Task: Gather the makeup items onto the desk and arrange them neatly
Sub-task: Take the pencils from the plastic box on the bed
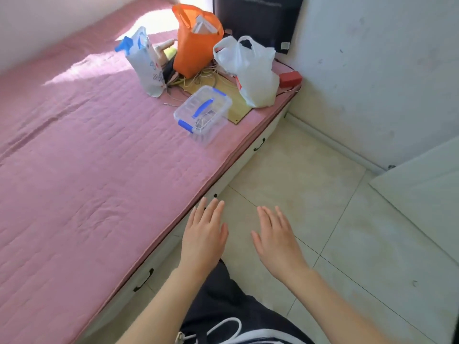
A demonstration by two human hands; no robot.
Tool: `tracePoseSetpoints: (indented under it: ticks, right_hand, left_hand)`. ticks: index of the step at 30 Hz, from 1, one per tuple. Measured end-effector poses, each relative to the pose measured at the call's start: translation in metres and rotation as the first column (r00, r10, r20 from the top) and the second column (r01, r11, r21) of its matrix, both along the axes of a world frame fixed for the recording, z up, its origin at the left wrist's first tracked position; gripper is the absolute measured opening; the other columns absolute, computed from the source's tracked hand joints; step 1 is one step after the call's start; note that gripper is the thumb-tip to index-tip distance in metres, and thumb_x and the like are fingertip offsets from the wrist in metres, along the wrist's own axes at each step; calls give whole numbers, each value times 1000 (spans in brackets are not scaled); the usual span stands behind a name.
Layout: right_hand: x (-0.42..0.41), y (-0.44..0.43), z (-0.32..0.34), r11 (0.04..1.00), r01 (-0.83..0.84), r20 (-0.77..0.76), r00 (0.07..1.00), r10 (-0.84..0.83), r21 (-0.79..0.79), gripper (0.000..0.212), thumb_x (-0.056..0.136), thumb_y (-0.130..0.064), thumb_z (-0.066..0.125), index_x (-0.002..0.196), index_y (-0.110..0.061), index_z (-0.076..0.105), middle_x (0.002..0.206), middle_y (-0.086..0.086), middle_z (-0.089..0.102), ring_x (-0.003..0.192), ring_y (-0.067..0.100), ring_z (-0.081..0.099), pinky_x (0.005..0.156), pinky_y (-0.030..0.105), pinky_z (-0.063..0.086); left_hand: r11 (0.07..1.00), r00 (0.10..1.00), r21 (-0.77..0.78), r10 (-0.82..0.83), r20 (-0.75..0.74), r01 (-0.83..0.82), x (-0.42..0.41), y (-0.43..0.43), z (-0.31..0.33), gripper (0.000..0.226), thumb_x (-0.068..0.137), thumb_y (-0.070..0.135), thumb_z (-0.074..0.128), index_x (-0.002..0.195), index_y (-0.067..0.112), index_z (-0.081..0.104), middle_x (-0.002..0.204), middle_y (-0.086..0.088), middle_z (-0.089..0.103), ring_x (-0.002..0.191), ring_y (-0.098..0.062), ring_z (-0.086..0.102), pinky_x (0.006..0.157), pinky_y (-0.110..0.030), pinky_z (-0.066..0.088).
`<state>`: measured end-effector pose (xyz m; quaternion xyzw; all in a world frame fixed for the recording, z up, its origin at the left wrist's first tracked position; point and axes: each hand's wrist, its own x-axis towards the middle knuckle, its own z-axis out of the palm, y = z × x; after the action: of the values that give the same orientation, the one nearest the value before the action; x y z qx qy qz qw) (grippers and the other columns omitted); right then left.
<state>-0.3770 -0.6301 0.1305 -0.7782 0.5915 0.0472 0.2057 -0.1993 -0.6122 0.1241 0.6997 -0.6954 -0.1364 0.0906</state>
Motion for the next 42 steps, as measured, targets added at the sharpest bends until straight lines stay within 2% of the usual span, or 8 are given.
tracePoseSetpoints:
  ticks: [5,12,18,22,27,33,38,42]
  right_hand:
    - [-11,-37,-1,992,128,32,991,-128,16,61,101,-39,30,152,-12,9,158,5,17,147,28,2,121,38,8]
    - [-20,-124,-1,963,268,59,961,-269,33,61,101,-39,31,151,-12,11,158,5,18,147,27,3,121,38,9]
    - [-26,-219,0,953,303,55,951,-303,1,60,101,-38,32,151,-12,14,157,6,20,147,28,5,121,38,9]
    - [-32,-276,0,948,318,76,945,-317,-10,61,101,-38,33,151,-11,12,157,6,19,147,27,5,120,39,12]
    - [-35,-333,-5,967,254,64,965,-253,-1,61,101,-36,33,151,-9,12,158,8,16,147,28,0,120,40,13]
    - [-40,-411,-16,994,105,68,992,-106,18,60,101,-35,34,151,-8,13,158,9,15,147,28,0,120,40,14]
    - [-46,-481,-19,994,-102,40,994,101,37,60,101,-34,34,150,-7,13,158,10,15,147,30,1,120,41,13]
    - [-51,-534,-19,951,-303,-9,953,304,62,60,102,-34,32,151,-7,11,159,11,13,147,30,-1,120,43,12]
  left_hand:
    - [996,996,35,-85,-5,86,-9,-55,-7,51,96,26,53,143,12,42,150,-4,39,145,-25,23,119,-40,20]
    - [980,980,49,-193,-51,195,-17,-160,-8,49,94,21,56,140,9,46,147,-7,44,143,-29,27,116,-46,27]
    - [964,965,53,-260,-33,262,-18,-273,-6,46,97,21,49,142,12,42,149,-3,41,146,-26,21,118,-42,21]
    - [959,960,38,-281,-20,281,-21,-334,-5,46,97,21,50,141,10,44,148,-6,43,144,-29,24,116,-45,25]
    - [969,969,27,-247,-21,248,-27,-384,-11,46,96,21,53,139,10,46,145,-8,46,142,-31,30,116,-45,26]
    - [989,991,68,-132,-16,133,-30,-433,-20,46,95,20,54,139,9,47,144,-9,47,141,-31,31,115,-46,29]
    - [996,997,55,70,-23,-69,-33,-474,-22,46,92,15,58,137,7,48,142,-9,49,139,-33,34,113,-47,32]
    - [968,968,36,249,-32,-247,-38,-498,-23,45,90,10,60,134,5,51,140,-11,51,137,-33,37,111,-45,32]
